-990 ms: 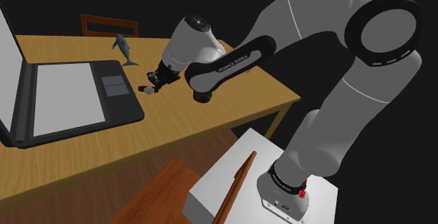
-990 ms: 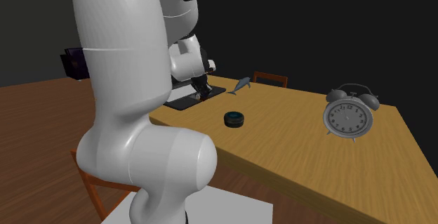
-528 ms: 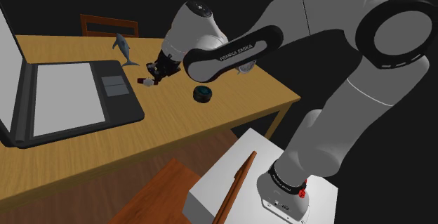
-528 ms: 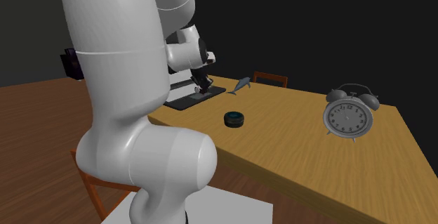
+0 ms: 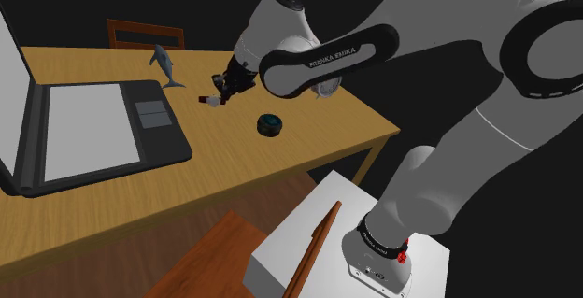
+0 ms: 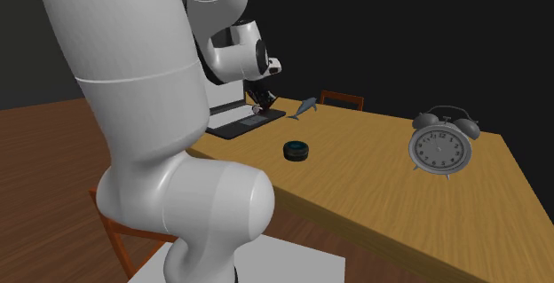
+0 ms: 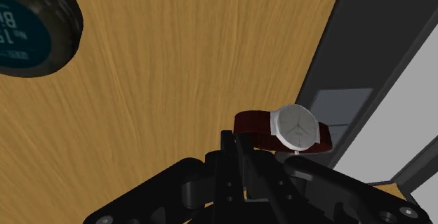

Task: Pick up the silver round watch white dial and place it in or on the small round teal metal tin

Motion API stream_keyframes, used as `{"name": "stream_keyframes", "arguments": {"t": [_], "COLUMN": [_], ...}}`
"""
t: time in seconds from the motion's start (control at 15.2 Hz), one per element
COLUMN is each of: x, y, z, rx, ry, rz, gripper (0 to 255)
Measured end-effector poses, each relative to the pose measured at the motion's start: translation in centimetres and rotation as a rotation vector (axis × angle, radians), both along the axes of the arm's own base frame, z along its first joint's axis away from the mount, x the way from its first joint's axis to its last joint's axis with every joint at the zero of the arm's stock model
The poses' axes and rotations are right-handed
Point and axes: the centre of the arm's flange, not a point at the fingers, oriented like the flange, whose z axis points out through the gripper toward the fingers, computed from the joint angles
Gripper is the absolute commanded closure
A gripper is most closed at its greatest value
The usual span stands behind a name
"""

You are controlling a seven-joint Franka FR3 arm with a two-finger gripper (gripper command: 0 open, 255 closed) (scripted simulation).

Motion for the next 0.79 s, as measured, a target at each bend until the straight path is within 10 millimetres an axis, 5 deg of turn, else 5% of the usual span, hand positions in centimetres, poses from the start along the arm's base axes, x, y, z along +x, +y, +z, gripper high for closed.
{"name": "stream_keyframes", "arguments": {"t": [0.79], "x": [-6.8], "y": [-14.0], "z": [1.1], "rx": [0.0], "ry": [0.0], "rz": [0.0], "gripper": [255]}}
